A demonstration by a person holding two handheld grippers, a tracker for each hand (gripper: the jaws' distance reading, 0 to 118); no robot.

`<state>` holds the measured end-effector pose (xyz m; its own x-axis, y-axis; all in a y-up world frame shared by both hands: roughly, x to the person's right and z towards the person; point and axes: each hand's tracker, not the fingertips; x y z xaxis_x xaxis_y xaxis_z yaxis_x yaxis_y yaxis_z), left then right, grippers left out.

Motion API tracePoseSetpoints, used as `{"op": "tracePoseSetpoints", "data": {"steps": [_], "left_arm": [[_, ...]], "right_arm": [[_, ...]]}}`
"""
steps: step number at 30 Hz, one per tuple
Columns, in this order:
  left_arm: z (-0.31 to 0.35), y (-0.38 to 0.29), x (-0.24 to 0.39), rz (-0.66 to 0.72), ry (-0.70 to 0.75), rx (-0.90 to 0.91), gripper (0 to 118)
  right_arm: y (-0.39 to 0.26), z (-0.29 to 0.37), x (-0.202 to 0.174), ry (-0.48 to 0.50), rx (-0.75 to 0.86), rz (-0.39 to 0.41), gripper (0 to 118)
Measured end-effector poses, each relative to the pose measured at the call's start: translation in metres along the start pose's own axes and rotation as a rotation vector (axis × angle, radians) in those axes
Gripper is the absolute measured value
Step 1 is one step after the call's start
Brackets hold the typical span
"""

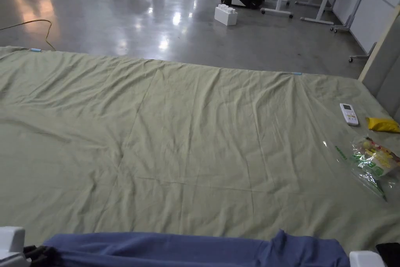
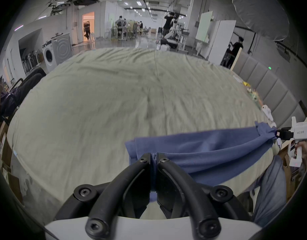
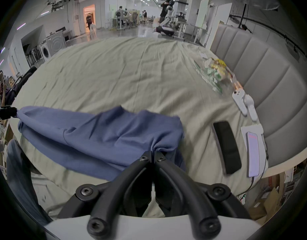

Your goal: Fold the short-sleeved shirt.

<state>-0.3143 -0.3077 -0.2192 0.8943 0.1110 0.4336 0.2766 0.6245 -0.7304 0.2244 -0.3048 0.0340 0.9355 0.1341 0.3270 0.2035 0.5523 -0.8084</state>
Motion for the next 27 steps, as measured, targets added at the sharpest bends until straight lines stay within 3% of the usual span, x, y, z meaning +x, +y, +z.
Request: {"op": "tracePoseSetpoints", "data": {"steps": [6, 13, 17, 18, 19, 20, 23, 27], "left_arm": [[-0.022, -0.023, 0.003, -0.055, 0.04, -0.13, 6], [-0.044, -0.032, -0.005, -0.039, 0.056, -0.143, 6], [-0.043, -0.03, -0.002, -0.068, 0.068, -0.132, 8], [-0.041, -0.027, -0.002, -0.066, 0.07, -0.117, 10], [-0.039, -0.025, -0.002, -0.057, 0.072, -0.1, 14], [-0.037, -0.02, -0.002, -0.039, 0.075, -0.069, 23], [-0.026, -0.002, 0.007, -0.012, 0.042, 0.034, 71], [-0.012, 0.029, 0.031, -0.028, 0.024, 0.181, 74]], "right_arm": [[-0.021, -0.015, -0.005, -0.025, -0.053, -0.008, 2], [-0.026, -0.033, -0.009, -0.05, -0.078, -0.008, 2], [-0.025, -0.037, -0.018, -0.047, -0.059, -0.085, 4], [-0.022, -0.034, -0.022, -0.056, -0.043, -0.086, 7], [-0.019, -0.032, -0.025, -0.073, -0.034, -0.082, 19], [-0.014, -0.029, -0.03, -0.1, -0.019, -0.069, 39], [0.005, -0.013, -0.039, -0.148, 0.09, -0.048, 82], [0.037, 0.013, -0.049, -0.157, 0.294, -0.087, 88]]}}
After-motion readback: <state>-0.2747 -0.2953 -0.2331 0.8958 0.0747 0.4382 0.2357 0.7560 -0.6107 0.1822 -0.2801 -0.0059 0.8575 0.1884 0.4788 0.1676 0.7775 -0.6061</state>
